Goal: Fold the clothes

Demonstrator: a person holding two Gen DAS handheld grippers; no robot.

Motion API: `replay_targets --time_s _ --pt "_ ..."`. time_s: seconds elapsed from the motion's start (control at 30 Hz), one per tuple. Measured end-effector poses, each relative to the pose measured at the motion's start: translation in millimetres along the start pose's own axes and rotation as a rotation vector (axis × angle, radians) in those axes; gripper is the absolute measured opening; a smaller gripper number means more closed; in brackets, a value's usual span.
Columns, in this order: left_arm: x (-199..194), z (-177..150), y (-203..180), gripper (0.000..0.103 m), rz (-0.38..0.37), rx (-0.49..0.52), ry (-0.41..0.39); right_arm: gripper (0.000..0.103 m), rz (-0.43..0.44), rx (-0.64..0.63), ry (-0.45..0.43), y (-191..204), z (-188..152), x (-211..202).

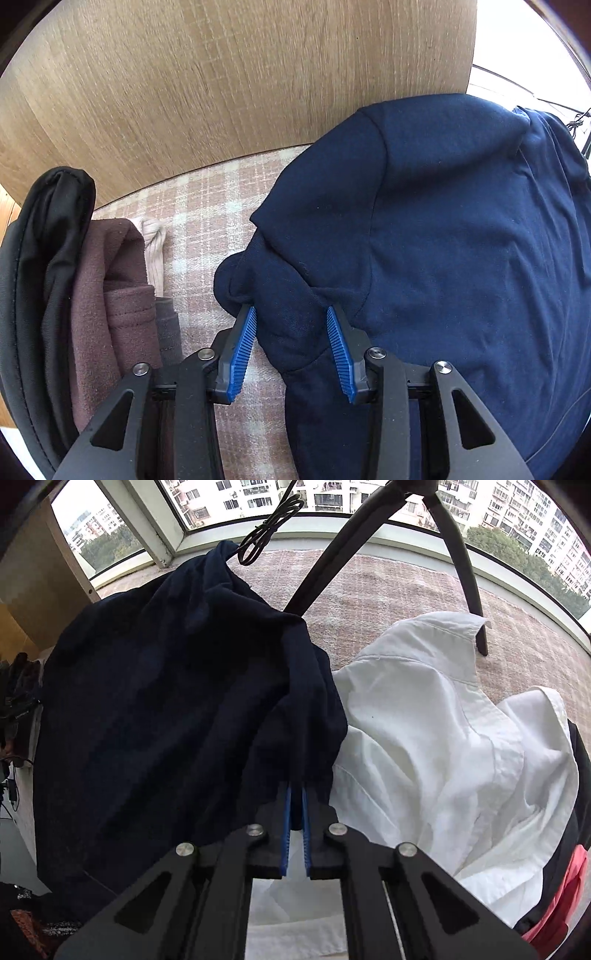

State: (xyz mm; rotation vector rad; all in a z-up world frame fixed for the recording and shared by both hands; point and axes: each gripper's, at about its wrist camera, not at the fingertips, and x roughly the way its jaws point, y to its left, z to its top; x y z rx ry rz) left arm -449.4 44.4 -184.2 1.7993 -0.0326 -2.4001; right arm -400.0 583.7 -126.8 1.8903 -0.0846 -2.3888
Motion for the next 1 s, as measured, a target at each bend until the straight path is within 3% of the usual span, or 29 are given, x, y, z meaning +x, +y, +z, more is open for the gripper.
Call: replay_targets --time_s 0.17,0.33,0.4,0.47,0.5,0.57,0.63,0.73,0.8,0.87,0.93,1.0 --pt "4.6 0.5 -3.5 0.038 -0.003 0.004 0.012 0.005 -0.065 -0.037 -0.048 -9.5 19.0 -43.6" --pt "3.2 2.1 -4.8 0.039 -0.008 0.003 0.013 0.005 -0.396 -0.175 -0.081 -9.7 30.6 -48.5" --pt "2.6 2.5 -5.6 0.039 -0.009 0.006 0.014 0.014 -0.513 -0.215 -0.087 -7.5 31.2 -42.9" --pt "1.9 3.3 -6.1 0.039 -0.009 0.007 0.016 0.037 -0.620 -0.232 -0.085 -6.3 30.1 -42.0" --pt "1.5 3.7 -6.4 0.039 -0.011 0.007 0.016 0.042 -0.600 -0.212 -0.107 -5.6 28.4 -47.5" --pt "-2.1 4.1 -5.5 0.039 -0.020 0.002 0.010 0.044 -0.458 -0.137 -0.158 1.7 25.8 -59.5" --pt "-10.9 3.1 -2.8 0.039 -0.039 -0.009 -0.005 0.044 -0.224 -0.056 -0.194 17.3 24.0 -62.7" --pt "-33.9 -1.4 4.4 0.039 -0.070 -0.034 -0.036 0.045 0.101 -0.002 -0.148 50.0 7.2 -37.1" --pt "-60.9 -13.3 11.0 0.039 -0.084 -0.035 -0.068 0.045 0.124 -0.013 -0.081 68.2 -10.8 -17.0" --pt "-92.2 -33.7 19.2 0.040 -0.076 -0.024 -0.103 0.045 0.153 0.016 -0.078 72.7 -31.1 -20.6" --pt "-116.5 -56.7 37.0 0.049 -0.071 -0.019 -0.120 0.045 0.181 0.045 -0.075 77.3 -51.4 -24.2" --pt "-130.0 -83.2 55.3 0.050 -0.091 -0.033 -0.108 0.045 0.209 0.074 -0.072 81.8 -71.7 -27.8"
